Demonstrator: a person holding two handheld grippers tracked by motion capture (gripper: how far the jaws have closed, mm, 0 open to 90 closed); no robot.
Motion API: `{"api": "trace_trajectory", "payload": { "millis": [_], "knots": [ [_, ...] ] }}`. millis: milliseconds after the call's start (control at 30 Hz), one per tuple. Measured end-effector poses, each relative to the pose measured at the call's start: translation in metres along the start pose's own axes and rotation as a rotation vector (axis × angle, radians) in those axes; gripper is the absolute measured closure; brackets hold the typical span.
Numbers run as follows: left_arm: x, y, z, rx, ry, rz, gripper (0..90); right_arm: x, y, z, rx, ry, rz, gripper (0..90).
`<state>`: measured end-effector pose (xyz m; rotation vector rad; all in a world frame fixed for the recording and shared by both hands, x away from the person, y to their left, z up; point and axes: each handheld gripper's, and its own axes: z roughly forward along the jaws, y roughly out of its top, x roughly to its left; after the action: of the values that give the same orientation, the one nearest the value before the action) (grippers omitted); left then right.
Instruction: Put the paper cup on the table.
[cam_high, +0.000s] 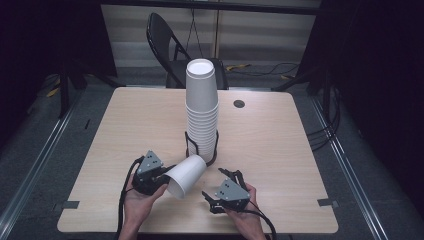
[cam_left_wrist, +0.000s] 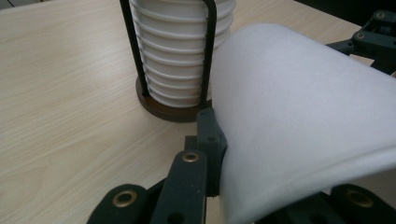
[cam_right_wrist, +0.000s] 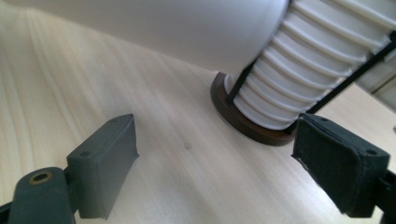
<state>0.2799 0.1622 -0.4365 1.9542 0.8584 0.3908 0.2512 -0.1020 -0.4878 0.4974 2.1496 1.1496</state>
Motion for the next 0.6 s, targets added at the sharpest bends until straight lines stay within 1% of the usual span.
{"api": "trace_trajectory", "payload": {
  "millis": [33, 100, 133, 167, 200, 233, 267, 300, 333, 367, 400, 467, 500, 533, 567, 600],
  "knots": [
    [0.0, 0.001, 0.0, 0.008, -0.001, 0.004, 86.8, 0.001, 0.0, 0.0, 0.004, 0.001, -0.012, 13.7],
    [0.0, 0.002, 0.001, 0.028, -0.007, 0.003, 86.8, 0.002, 0.001, 0.0, -0.013, -0.008, -0.04, 13.7],
    [0.001, 0.003, 0.001, 0.034, -0.016, 0.014, 86.8, 0.002, 0.001, 0.0, -0.021, -0.007, -0.057, 13.7],
    [0.001, 0.004, 0.001, 0.034, -0.043, 0.022, 86.8, 0.002, 0.002, 0.0, -0.038, -0.011, -0.074, 13.7],
    [0.001, 0.004, 0.002, 0.042, -0.051, 0.022, 86.8, 0.003, 0.002, -0.001, -0.058, -0.013, -0.086, 13.7],
    [0.0, 0.005, 0.003, 0.06, -0.047, 0.033, 86.8, 0.003, 0.003, -0.002, -0.06, -0.015, -0.092, 13.7],
    [0.0, 0.006, 0.004, 0.073, -0.05, 0.046, 86.8, 0.003, 0.004, -0.002, -0.065, -0.01, -0.118, 13.7],
    [-0.001, 0.007, 0.005, 0.08, -0.056, 0.05, 86.8, 0.004, 0.005, -0.003, -0.08, -0.014, -0.127, 13.6],
    [-0.001, 0.007, 0.006, 0.086, -0.061, 0.052, 86.8, 0.005, 0.006, -0.004, -0.083, -0.007, -0.134, 13.3],
    [-0.002, 0.008, 0.007, 0.09, -0.065, 0.055, 86.8, 0.005, 0.007, -0.004, -0.078, -0.011, -0.149, 13.3],
    [-0.002, 0.008, 0.008, 0.097, -0.07, 0.057, 86.7, 0.007, 0.008, -0.004, -0.078, -0.029, -0.165, 13.4],
    [-0.002, 0.01, 0.01, 0.111, -0.08, 0.053, 86.7, 0.008, 0.009, -0.004, -0.077, -0.033, -0.182, 13.3],
    [-0.002, 0.011, 0.012, 0.121, -0.081, 0.062, 86.7, 0.01, 0.009, -0.004, -0.075, -0.038, -0.197, 13.3],
    [-0.003, 0.012, 0.013, 0.132, -0.082, 0.072, 86.7, 0.011, 0.01, -0.003, -0.076, -0.033, -0.201, 13.2],
    [-0.003, 0.013, 0.014, 0.142, -0.092, 0.074, 86.7, 0.012, 0.01, -0.003, -0.074, -0.025, -0.211, 13.0],
    [-0.003, 0.015, 0.016, 0.158, -0.092, 0.08, 86.7, 0.014, 0.01, -0.002, -0.072, -0.038, -0.219, 13.1]
  ]
}}
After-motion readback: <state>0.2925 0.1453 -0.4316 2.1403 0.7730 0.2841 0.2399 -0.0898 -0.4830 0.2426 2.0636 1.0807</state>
